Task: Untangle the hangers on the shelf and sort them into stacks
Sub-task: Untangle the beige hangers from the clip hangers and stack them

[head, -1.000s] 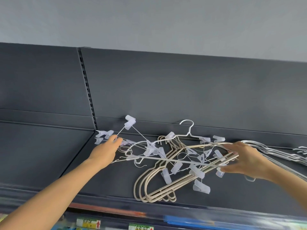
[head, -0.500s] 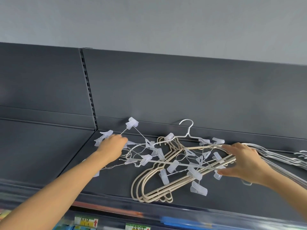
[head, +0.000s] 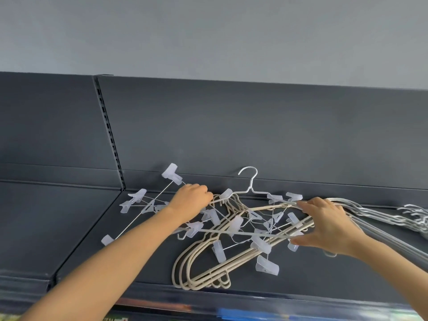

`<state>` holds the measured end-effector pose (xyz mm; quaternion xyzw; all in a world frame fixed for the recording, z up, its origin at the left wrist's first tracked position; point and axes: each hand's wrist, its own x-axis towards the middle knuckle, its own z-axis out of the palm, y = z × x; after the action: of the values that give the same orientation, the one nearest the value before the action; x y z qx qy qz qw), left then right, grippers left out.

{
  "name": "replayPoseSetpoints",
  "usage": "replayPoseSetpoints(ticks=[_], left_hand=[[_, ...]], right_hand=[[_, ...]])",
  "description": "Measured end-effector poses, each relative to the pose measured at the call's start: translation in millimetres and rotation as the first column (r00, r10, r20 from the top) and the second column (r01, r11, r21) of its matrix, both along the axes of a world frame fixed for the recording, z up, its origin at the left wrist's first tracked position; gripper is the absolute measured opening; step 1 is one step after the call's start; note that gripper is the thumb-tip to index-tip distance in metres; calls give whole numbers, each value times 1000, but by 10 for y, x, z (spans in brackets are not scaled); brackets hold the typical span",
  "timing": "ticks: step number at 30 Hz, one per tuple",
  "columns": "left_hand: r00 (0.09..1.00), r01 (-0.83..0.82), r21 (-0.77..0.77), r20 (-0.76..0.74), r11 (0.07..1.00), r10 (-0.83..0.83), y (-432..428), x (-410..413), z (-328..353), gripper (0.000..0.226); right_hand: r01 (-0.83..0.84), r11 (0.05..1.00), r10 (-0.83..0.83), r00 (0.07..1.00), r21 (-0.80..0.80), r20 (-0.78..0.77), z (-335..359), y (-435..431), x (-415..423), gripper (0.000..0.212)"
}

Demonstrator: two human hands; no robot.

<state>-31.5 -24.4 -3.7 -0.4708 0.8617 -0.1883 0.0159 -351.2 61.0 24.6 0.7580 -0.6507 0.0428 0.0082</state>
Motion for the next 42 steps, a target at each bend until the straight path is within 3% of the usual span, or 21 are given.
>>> replayPoseSetpoints(ticks=[3,8,11,15,18,23,24,31,36,42], left_hand=[[995,32,-30,-95,999,-35,11,68,102,17],[940,-136,-15,-317,991,124,52,244,157,16],[908,-212,53,-357,976,217,44,416,116,13],[768,-314,100,-557,944,315,51,556,114,18],[691,-314,106,-656,943,304,21,626,99,22],[379,-266,229,-868,936,320,-95,745,67,19],[365,-253,242,-873,937,324,-101,750,71,19],[677,-184,183,-689,966,259,-148,620,58,21],[885,-148,183,-413,972,212,-137,457,114,26],[944,-256,49,-201,966,260,-134,403,63,30]], right_hand=[[-5,1000,4,999,26,37,-72,-24,-28,98],[-26,997,17,992,73,122,-163,-24,-74,98],[-22,998,11,984,60,179,-246,15,-71,99],[-5,999,9,989,-33,149,-344,46,-64,109],[12,994,8,985,-113,171,-332,79,-67,101],[49,984,-23,988,-170,156,-312,113,-122,107],[48,983,-21,988,-176,156,-309,121,-125,108],[20,974,-8,999,-224,54,-334,131,-95,101],[13,980,-4,999,-197,47,-328,113,-120,102],[27,984,-13,997,-176,78,-367,124,-111,103]])
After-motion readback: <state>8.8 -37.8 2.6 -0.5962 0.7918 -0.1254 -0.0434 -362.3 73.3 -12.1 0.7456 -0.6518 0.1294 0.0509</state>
